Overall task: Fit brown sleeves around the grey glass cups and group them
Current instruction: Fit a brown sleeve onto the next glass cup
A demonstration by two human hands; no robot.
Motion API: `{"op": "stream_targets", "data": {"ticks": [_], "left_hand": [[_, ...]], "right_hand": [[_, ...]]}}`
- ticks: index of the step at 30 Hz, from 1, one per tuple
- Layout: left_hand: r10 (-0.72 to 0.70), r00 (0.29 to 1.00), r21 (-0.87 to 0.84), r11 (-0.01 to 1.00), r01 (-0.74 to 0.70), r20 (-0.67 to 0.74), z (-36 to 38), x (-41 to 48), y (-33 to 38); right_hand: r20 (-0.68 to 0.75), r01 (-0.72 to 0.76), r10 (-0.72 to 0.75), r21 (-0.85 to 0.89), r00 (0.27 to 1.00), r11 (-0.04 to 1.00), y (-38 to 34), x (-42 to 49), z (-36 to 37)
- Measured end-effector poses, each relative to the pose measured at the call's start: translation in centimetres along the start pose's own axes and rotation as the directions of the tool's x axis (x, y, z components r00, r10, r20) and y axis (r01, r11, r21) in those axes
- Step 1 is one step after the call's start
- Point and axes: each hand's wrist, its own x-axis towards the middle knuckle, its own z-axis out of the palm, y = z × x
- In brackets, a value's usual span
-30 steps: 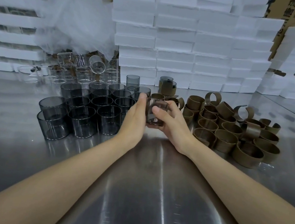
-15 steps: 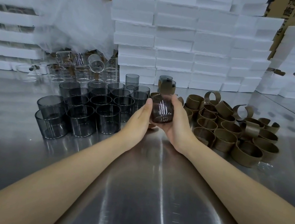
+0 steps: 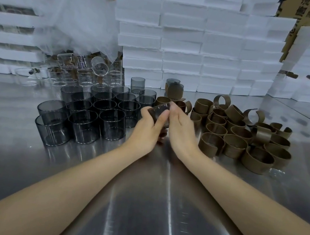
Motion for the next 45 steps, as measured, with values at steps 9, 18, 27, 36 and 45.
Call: {"op": "stream_targets", "data": {"ticks": [9, 18, 27, 36, 45], "left_hand": [[0.199, 0.959, 0.207, 0.948, -0.241, 0.203, 0.0, -0.8, -0.1], [0.257, 0.964, -0.250, 0.940, -0.232, 0.072, -0.4, -0.9, -0.1], [-0.064, 0.998, -0.503, 0.863, 0.054, -0.002, 0.4, 1.2, -1.0], [-0.050, 0.998, -0.360, 0.931, 0.062, 0.044, 0.1, 0.6, -0.4], [0.551, 0.808, 0.647, 0.542, -0.537, 0.209, 0.6, -1.3, 0.5]], "right_hand": [[-0.054, -0.292, 0.317, 0.275, 0.947, 0.916, -0.6, 0.6, -0.6], [0.290, -0.339, 0.211, 0.523, 0.933, 0.782, -0.3, 1.4, -0.9], [0.397, -0.102, -0.066, 0.389, 0.915, 0.915, 0.1, 0.2, -0.3], [0.104, 0.069, -0.108, 0.319, 0.989, 0.945, 0.5, 0.7, -0.7], [-0.067, 0.080, -0.073, 0.104, 0.995, 0.991, 1.0, 1.3, -0.2]]}}
